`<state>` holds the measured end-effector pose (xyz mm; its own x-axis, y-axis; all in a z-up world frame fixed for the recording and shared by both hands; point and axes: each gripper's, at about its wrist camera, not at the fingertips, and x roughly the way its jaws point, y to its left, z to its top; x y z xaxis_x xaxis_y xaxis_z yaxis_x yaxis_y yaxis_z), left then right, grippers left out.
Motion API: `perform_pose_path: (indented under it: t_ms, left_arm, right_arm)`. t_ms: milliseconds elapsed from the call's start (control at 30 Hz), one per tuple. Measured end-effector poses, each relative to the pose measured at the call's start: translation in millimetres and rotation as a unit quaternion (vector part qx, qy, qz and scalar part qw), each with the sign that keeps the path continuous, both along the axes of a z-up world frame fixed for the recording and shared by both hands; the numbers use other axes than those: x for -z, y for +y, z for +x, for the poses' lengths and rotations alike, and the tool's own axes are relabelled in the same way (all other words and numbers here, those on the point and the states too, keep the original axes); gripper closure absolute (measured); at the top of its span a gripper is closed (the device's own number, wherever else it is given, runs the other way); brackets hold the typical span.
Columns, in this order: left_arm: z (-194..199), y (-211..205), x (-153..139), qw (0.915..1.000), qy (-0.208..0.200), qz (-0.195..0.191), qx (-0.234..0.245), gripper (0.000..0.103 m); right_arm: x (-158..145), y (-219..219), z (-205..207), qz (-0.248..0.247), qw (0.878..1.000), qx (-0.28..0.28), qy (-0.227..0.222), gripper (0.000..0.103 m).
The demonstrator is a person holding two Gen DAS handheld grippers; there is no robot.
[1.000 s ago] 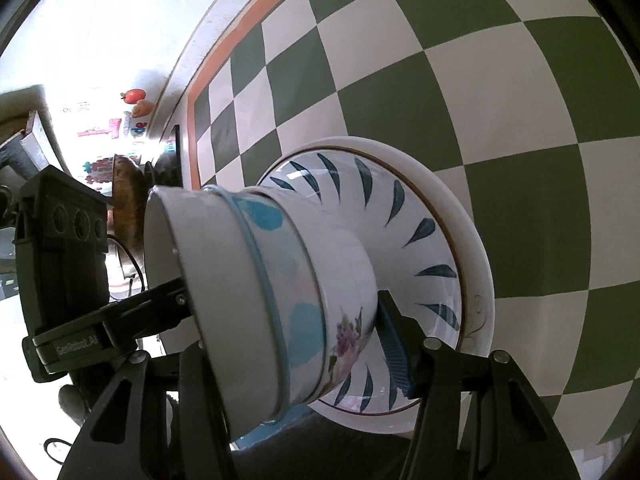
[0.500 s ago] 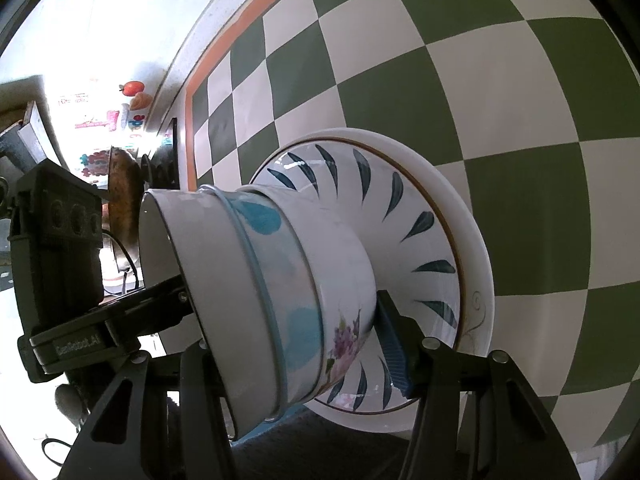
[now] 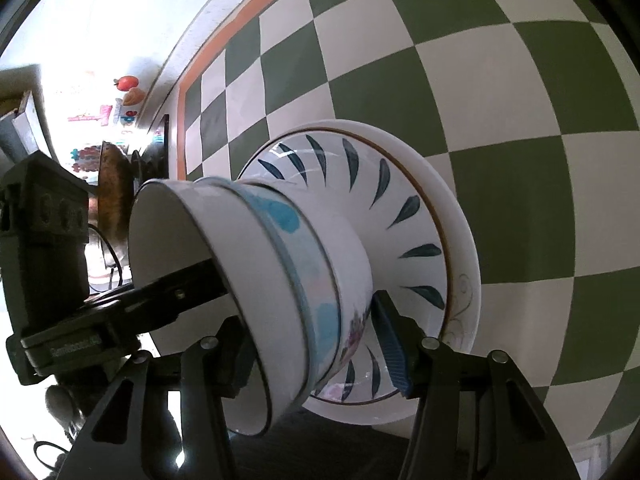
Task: Organize plates and bowls
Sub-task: 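Lower the bowl stack onto the blue-striped plate and open the right gripper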
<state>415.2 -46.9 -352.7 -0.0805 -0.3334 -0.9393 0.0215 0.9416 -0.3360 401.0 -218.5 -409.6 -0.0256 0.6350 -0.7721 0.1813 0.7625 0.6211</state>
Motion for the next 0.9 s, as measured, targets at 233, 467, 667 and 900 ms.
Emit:
perform_pose_path:
  t_ms: [233, 467, 667, 900]
  left_arm:
    - [-11, -4, -14, 0.9967, -0.043, 0.059, 0.036, 0.045]
    - [-33, 10, -44, 0.9924, -0.101, 0.062, 0.034, 0.028]
    - [-46, 21, -80, 0.9785, -0.183, 0.093, 0.017, 0.002]
    - [-68, 24, -104, 0.9715, -0.213, 0.102, 0.020, 0.001]
  right_arm:
    - [-21, 1, -4, -0.045, 0.998, -0.011, -0.035, 0.047]
    - [-62, 6, -20, -0.131, 0.987, -0.028, -0.084, 0.034]
    - [-103, 11, -46, -0.204, 0.968, -0.018, -0.146, 0.011]
    - [-141, 6, -78, -0.263, 0.946, 0.028, -0.189, 0.006]
